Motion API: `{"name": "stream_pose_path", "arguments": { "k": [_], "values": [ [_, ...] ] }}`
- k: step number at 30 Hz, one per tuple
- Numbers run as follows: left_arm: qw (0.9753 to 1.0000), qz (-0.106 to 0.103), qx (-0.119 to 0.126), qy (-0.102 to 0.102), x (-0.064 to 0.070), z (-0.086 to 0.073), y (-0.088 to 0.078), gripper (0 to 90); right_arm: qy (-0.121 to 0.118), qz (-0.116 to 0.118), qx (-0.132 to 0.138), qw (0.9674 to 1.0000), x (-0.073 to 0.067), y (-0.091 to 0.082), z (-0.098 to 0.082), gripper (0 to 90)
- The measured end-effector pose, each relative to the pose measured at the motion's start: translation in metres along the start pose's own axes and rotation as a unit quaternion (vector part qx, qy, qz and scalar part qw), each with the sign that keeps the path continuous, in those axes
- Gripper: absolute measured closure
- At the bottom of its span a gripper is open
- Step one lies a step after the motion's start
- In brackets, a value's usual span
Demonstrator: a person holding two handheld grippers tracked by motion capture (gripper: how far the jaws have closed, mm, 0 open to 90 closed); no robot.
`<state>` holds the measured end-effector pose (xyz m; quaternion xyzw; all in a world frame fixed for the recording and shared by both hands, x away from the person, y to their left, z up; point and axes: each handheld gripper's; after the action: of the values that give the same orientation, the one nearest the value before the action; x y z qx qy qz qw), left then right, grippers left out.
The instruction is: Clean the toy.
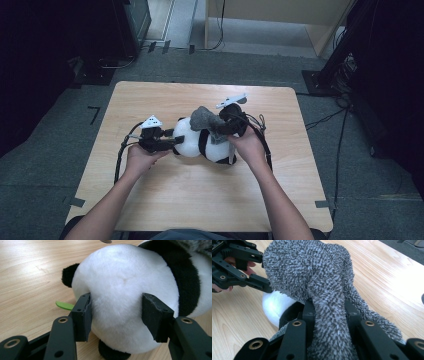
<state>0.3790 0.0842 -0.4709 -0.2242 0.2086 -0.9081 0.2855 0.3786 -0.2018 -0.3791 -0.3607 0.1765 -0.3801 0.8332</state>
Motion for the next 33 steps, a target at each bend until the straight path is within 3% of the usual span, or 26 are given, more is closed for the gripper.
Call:
{"name": "stream_pose_path", "arguments": {
  "k": [12,16,19,21,27,33],
  "values": [
    [1.0000,0.000,0.003,-0.002,0.000,0.000,-0.001,45.3,0.030,-0.021,0.010,0.9993,0.027,-0.023,-0.019,70.0],
    [0.9997,-0.011,0.005,-0.023,-0.001,0.000,-0.001,45.6,0.042,-0.036,0.005,0.9985,0.037,-0.030,-0.025,70.9],
    [0.9996,-0.011,0.006,-0.023,-0.001,0.000,-0.001,45.9,0.050,-0.053,0.003,0.9973,0.043,-0.035,-0.024,71.5],
    [0.9997,-0.011,0.006,-0.022,-0.002,0.000,-0.001,45.9,0.051,-0.052,0.012,0.9973,0.044,-0.038,-0.019,71.7],
    [0.9998,-0.008,0.005,-0.018,-0.001,0.000,-0.001,45.8,0.018,-0.033,0.032,0.9988,0.017,-0.036,0.010,71.8],
    [0.9998,-0.009,0.005,-0.016,-0.001,0.000,-0.001,45.9,-0.016,-0.004,0.026,0.9995,-0.015,-0.007,0.039,71.8]
  ]
}}
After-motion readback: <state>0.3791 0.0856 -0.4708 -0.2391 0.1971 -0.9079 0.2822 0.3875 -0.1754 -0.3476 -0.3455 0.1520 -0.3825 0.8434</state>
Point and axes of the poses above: each handheld gripper's, and its own axes: y roughly forward along the jaws, z roughly out of its top, x roughly to its right, and after that the axes turned 3 degrees about -z, right-handed
